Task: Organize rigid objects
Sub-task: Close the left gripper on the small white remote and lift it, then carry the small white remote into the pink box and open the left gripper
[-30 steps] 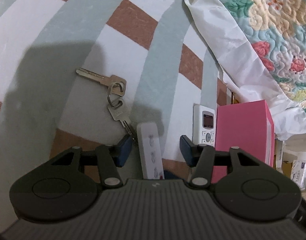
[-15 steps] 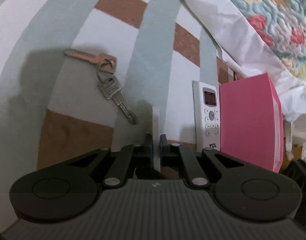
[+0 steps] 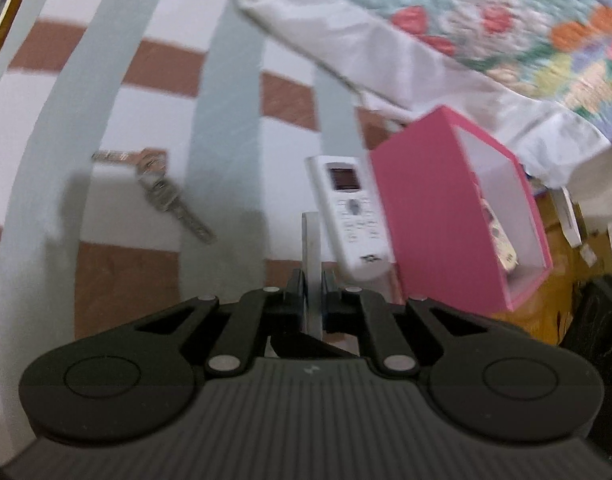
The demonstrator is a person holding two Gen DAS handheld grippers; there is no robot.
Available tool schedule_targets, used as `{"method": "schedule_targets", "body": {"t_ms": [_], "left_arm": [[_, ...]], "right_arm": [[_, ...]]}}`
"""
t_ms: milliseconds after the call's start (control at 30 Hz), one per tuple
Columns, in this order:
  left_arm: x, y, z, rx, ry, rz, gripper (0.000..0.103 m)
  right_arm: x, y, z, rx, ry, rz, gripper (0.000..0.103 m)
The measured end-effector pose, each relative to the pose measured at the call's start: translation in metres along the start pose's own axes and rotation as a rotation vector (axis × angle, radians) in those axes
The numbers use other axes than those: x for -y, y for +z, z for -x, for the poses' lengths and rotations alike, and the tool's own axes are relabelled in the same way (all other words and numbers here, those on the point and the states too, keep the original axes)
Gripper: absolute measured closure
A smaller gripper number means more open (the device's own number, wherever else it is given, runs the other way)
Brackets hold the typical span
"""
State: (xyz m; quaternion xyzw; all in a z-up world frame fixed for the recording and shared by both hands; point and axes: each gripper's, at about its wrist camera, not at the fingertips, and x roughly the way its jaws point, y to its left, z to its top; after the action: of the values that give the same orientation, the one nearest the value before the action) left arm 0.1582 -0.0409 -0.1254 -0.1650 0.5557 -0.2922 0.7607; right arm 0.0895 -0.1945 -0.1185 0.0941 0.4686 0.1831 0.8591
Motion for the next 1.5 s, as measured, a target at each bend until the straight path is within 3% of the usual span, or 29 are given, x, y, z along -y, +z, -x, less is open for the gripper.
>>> {"method": "schedule_targets", "body": {"t_ms": [300,533,800,967,1133,1500], "left_arm": [[0.061,-0.009,0.044,0.098,-0.055,-0.157,0.094],[0.102,-0.001,0.055,0.089,-0.090,-0.214,0.094],[0.168,0.017,0.043,0.063,-0.125,-0.312,0.094],[0.202,0.033,0.015,-0.010,-0.155,-0.285,0.094],[0.229,0.051,-0.037,-0.109,-0.221,-0.221,0.095],[0.252,0.055,-0.153,-0.219,-0.240,-0.154,0.094]], "right_arm": [[-0.006,0.007,0.069,0.100,-0.049,0.090,0.063],[0.000,0.014,0.110,0.150,-0.100,0.115,0.063],[0.031,0.027,0.155,0.180,-0.163,0.063,0.063],[0.062,0.034,0.175,0.142,-0.207,-0.014,0.063],[0.108,0.044,0.182,0.102,-0.269,-0.112,0.063],[0.204,0.044,0.156,0.000,-0.369,-0.335,0.066]]}}
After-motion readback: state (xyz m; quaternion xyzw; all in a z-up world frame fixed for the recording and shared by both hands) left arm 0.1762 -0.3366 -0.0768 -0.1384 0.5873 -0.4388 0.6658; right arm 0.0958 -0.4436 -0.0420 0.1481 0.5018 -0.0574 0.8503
